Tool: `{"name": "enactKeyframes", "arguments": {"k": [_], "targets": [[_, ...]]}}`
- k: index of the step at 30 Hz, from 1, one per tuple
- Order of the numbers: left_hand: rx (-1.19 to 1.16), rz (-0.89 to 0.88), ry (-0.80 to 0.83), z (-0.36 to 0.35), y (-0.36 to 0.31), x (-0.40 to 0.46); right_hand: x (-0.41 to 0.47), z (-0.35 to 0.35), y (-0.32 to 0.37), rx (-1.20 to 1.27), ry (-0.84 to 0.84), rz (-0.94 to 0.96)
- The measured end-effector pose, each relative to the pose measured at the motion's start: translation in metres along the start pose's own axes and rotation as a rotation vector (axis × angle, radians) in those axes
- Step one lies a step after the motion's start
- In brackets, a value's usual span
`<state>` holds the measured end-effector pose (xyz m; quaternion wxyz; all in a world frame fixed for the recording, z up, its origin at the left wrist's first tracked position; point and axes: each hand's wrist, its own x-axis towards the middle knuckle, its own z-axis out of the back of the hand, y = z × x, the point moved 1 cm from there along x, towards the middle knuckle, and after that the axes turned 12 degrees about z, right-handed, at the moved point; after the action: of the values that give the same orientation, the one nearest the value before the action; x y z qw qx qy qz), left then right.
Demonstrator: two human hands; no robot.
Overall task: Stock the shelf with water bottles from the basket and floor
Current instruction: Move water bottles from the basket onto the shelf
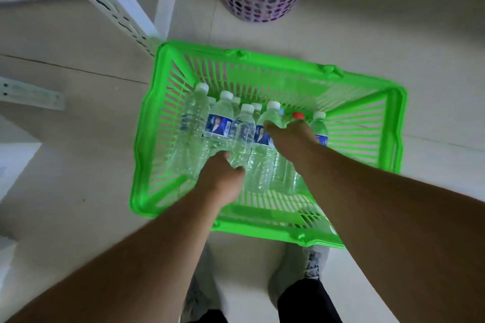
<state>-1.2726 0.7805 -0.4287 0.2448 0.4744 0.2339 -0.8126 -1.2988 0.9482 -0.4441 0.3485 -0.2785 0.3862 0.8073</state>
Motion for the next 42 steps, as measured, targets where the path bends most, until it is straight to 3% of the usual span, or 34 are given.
{"name": "enactKeyframes", "arguments": {"k": [7, 16, 20, 29, 36, 42], "targets": [[0.11, -0.002, -0.126, -0.03, 0.004, 0.024, 0.025, -0.02, -0.026, 0.022, 0.019, 0.004], [0.035, 0.007, -0.097, -0.03, -0.001, 0.028, 0.028, -0.009, -0.033, 0.164, 0.082, 0.075], [-0.044, 0.007, -0.046, -0.038, 0.0, 0.025, 0.035, 0.0, -0.033, 0.376, 0.126, -0.081], [0.024, 0.058, 0.1, -0.049, -0.009, 0.04, 0.054, -0.008, -0.056, 0.202, 0.091, -0.03], [-0.082, 0.072, 0.099, -0.048, -0.01, 0.03, 0.034, 0.008, -0.062, 0.173, 0.079, 0.11], [-0.142, -0.018, 0.056, 0.003, -0.015, -0.032, -0.035, 0.057, -0.018, 0.181, 0.004, 0.231]]}}
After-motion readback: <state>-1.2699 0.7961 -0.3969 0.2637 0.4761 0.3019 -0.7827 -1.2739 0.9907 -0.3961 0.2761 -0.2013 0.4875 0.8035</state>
